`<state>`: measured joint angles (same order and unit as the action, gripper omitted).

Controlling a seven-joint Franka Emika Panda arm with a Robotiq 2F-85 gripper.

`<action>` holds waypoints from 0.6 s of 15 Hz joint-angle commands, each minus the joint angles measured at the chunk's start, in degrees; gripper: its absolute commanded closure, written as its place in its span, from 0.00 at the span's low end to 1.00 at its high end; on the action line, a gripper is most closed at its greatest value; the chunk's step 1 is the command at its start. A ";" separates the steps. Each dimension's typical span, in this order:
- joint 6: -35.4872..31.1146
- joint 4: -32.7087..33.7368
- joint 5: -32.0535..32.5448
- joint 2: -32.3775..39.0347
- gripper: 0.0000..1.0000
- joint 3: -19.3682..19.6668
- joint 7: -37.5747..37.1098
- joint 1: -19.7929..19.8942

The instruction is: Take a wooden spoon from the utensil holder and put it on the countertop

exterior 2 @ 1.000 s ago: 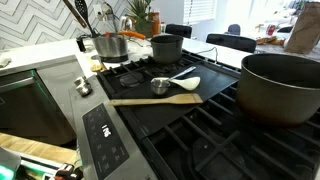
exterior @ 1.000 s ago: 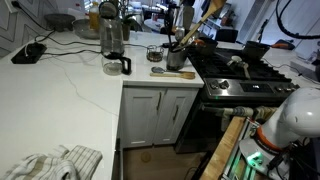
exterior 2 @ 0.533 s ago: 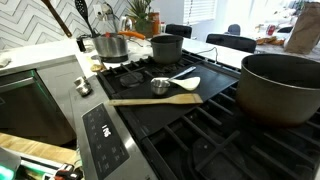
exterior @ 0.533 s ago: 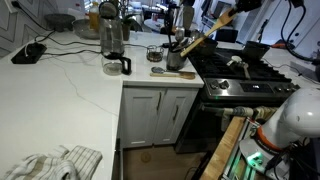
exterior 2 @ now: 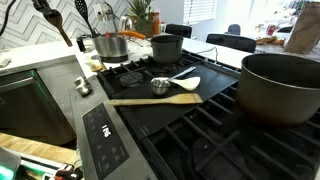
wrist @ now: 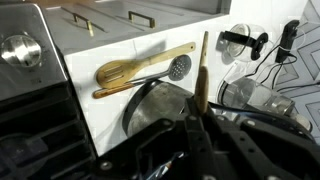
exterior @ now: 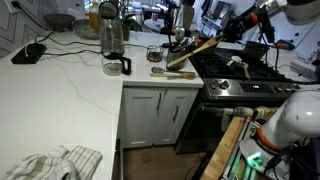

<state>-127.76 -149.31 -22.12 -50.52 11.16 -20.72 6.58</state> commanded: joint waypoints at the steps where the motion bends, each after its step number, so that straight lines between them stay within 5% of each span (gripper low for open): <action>1: -7.62 -5.88 -9.91 1.11 0.98 4.83 7.01 -2.42; 5: -11.74 -8.74 -19.56 4.31 0.98 7.99 14.74 -4.85; 6: -9.18 -7.87 -17.01 3.06 0.94 5.04 12.16 -1.42; 9: -9.53 -8.28 -19.28 4.67 0.94 5.61 14.34 -2.03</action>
<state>-138.19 -157.86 -39.93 -46.29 18.21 -7.39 2.86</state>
